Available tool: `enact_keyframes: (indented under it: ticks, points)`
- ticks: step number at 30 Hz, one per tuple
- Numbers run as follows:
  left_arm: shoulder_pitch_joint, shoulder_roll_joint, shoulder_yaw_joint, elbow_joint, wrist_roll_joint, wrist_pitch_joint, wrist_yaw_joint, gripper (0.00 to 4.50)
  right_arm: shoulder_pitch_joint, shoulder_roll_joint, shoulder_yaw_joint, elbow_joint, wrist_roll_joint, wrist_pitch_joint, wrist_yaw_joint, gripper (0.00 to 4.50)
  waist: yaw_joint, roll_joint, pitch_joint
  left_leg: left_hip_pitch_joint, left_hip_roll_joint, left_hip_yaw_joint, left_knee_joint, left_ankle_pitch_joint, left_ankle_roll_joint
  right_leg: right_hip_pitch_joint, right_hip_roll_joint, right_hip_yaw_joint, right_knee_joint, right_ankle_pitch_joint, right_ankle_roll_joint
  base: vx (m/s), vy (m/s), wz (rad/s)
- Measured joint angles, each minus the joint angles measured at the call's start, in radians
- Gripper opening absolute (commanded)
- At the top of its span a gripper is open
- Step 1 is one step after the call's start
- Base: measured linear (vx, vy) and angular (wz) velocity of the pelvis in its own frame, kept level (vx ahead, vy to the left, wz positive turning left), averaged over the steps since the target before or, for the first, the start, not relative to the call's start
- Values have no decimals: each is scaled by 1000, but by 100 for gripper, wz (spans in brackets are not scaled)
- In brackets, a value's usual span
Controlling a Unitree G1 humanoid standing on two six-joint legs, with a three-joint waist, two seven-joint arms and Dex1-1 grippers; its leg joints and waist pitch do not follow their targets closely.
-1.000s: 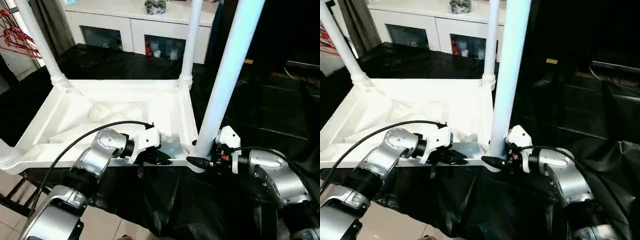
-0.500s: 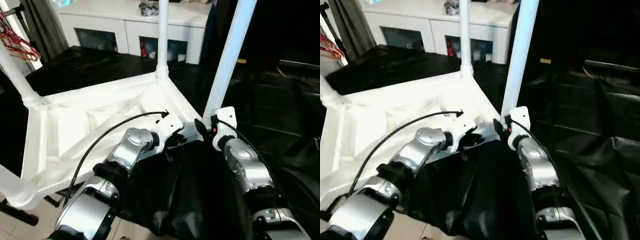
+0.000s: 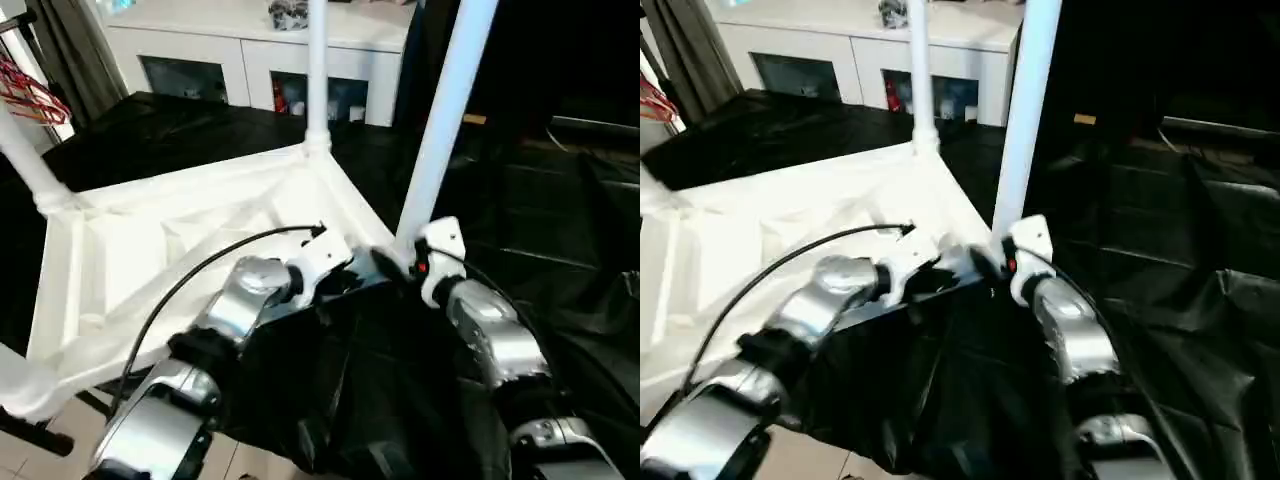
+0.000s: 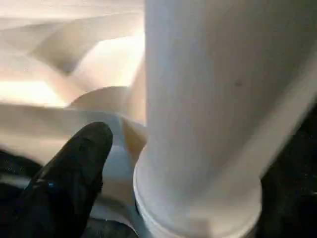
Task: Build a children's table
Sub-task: Rotate leg to tighten
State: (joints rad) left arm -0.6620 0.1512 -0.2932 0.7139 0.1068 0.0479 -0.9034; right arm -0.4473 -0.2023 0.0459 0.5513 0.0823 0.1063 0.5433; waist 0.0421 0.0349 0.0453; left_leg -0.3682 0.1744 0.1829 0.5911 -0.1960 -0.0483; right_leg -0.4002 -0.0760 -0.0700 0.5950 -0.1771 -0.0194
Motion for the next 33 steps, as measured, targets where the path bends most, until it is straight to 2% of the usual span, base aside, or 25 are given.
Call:
enact_keyframes:
  ticks: [4,6,9,10,13,19,25,29,33]
  points:
    - [22,46,-18,-34,-17,-34,-96,0,56,-94,37,-90,33,21,195,420,8,-1,0,-1,0,0,0,2,3,0,0,0,0,-1,1,0,0,0]
    - [27,70,-21,-39,-29,-47,-144,0,76,-136,51,-122,43,24,281,386,12,-1,0,-1,0,1,0,2,3,0,0,0,0,-1,1,0,0,0]
    - [43,99,-22,-63,-44,-55,-208,0,97,-181,69,-157,60,24,374,377,17,-1,1,-1,0,1,0,2,3,-1,0,0,0,-1,1,0,0,0]
    - [50,114,-24,-73,-53,-55,-239,0,103,-204,83,-172,68,24,414,356,17,-1,1,-1,0,1,0,2,3,-1,0,0,0,-1,1,0,0,0]
    - [63,144,-30,-97,-72,-53,-308,0,115,-238,107,-205,76,24,488,339,17,-2,1,-1,0,1,0,1,2,-1,0,0,0,-1,1,0,0,0]
    - [64,161,-38,-113,-75,-45,-365,0,123,-242,119,-228,79,35,533,281,20,-3,2,-1,0,1,1,1,2,-1,0,0,0,-1,1,0,0,0]
    - [73,168,-39,-131,-82,-31,-377,0,136,-244,121,-248,86,43,540,274,20,-3,2,-1,0,1,1,1,3,-1,0,0,0,-1,1,0,0,0]
    - [73,149,-35,-124,-70,-30,-315,0,141,-206,103,-232,78,45,473,273,19,-5,1,0,0,1,1,1,2,0,0,0,0,-1,1,0,0,0]
    - [55,94,-13,-82,-47,-5,-186,0,107,-122,54,-168,50,60,277,272,7,-7,1,1,0,1,2,0,0,1,0,1,0,-1,2,0,0,0]
